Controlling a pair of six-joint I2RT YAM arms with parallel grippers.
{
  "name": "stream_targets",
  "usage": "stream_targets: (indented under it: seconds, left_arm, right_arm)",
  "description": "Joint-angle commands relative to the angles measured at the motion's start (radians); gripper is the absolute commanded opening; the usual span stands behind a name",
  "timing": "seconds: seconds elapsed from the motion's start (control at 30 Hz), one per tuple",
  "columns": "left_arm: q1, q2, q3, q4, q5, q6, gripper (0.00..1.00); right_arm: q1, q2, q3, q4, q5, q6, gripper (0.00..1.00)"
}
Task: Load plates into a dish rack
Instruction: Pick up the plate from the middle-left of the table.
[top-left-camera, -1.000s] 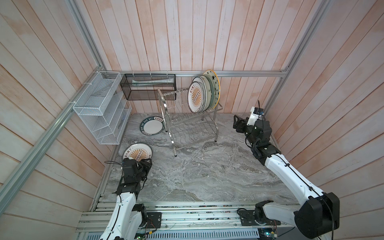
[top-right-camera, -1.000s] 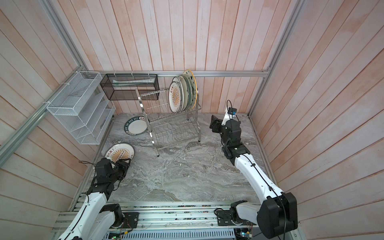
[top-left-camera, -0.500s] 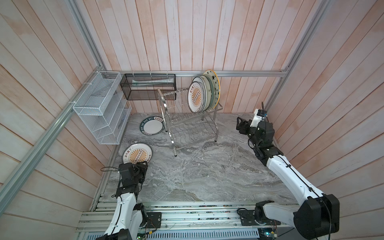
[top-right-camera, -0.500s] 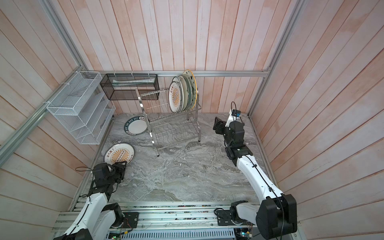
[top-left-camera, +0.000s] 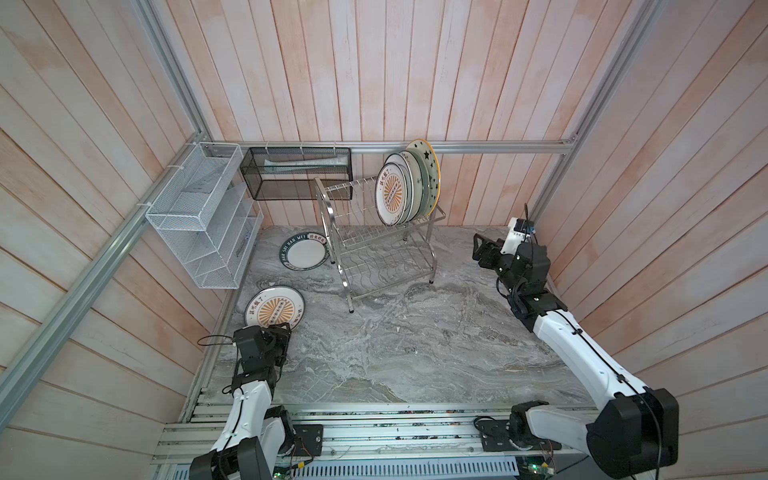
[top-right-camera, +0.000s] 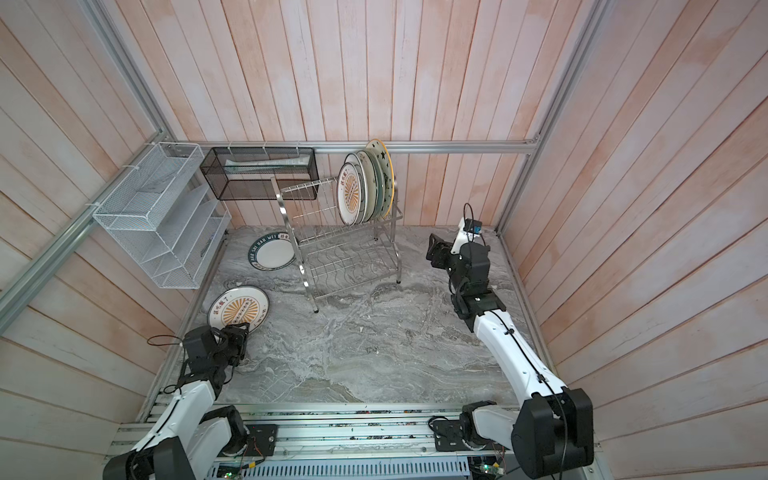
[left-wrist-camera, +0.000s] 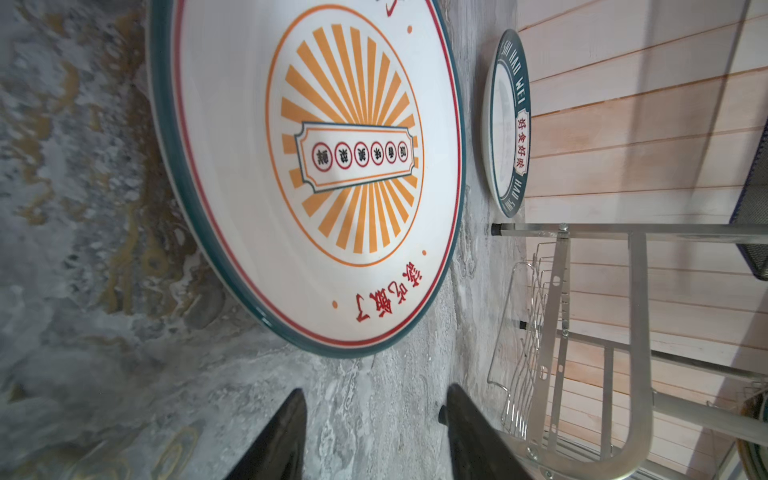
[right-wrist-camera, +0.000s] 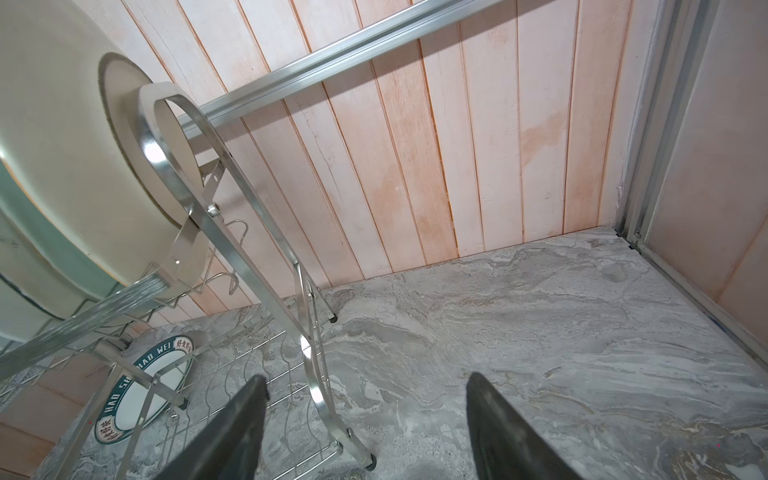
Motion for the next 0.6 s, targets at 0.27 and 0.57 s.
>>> stream_targets:
  seconds: [0.27,0.57]
  left_arm:
    - [0.024,0.106,-0.022,0.137,0.021,-0.016,0.55]
    - [0.045,0.175,-0.011,0.195,0.017,-0.015,0.49]
  right_arm:
    - [-0.027,0.008,-0.032,0.032,-0.031,0.021,0.76]
    - [-0.041,0.005,-0.043,0.039,-0.044,0.025,0.76]
